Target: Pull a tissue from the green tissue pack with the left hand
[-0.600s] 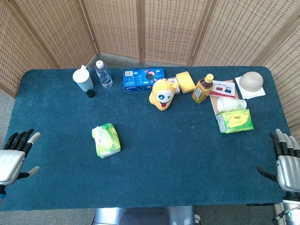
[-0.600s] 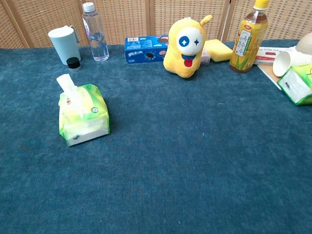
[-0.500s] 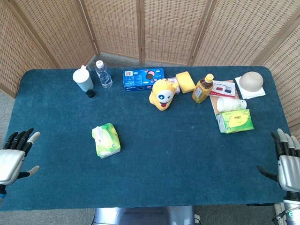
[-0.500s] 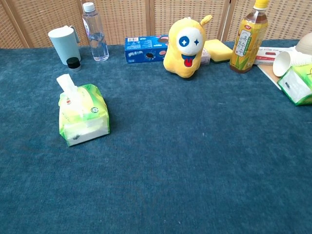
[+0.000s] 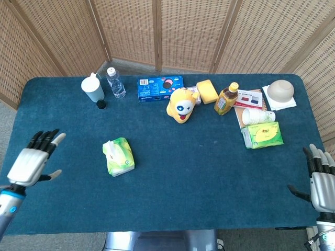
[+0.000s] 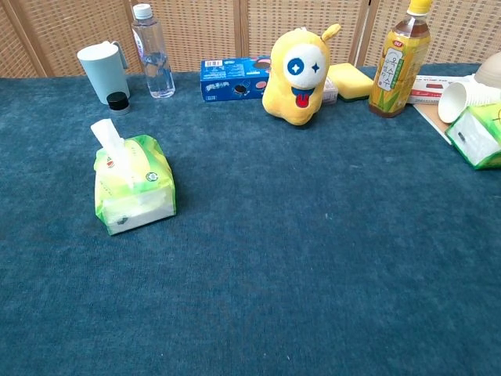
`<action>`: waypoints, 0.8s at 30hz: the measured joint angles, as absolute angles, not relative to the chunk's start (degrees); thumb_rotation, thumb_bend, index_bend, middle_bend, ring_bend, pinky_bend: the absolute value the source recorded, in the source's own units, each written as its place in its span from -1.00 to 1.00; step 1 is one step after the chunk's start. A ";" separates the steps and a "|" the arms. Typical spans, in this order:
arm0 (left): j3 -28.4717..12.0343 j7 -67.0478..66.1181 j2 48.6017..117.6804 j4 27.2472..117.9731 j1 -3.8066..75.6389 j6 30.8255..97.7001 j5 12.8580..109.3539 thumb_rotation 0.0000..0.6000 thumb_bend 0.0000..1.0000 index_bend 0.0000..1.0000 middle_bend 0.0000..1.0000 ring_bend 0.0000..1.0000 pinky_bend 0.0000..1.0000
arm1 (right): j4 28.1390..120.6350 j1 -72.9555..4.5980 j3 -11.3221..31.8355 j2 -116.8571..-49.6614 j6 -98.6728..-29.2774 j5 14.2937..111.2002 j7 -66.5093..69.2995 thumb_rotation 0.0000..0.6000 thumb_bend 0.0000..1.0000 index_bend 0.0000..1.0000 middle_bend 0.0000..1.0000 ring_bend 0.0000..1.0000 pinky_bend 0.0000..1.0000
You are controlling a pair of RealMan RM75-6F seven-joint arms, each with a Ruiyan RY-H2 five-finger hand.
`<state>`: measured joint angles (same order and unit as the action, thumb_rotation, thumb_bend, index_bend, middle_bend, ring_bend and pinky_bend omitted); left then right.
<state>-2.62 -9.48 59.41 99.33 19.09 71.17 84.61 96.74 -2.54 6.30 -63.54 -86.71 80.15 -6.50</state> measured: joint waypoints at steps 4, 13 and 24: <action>-4.58 -10.97 62.97 96.16 23.81 65.73 83.53 1.00 -1.00 -0.85 -1.00 -1.00 -1.00 | 96.86 -2.78 6.46 -63.34 -85.64 79.23 -6.24 1.00 -1.00 -1.00 -1.00 -1.00 -1.00; -7.31 -17.77 73.52 87.83 32.22 57.48 81.13 1.00 -0.99 -0.81 -0.99 -1.00 -0.97 | 96.84 -3.01 6.68 -62.79 -84.68 78.46 -5.04 1.00 -1.00 -1.00 -1.00 -1.00 -1.00; -9.04 -25.29 79.19 85.69 36.20 55.39 76.22 1.00 -0.66 -0.66 -0.92 -0.94 -0.87 | 96.86 -2.89 6.96 -61.79 -84.17 77.87 -2.75 1.00 -1.00 -1.00 -1.00 -1.00 -1.00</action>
<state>-9.04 -25.29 79.19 85.69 36.20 55.39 76.22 96.86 -2.89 6.96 -61.79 -84.17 77.87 -2.75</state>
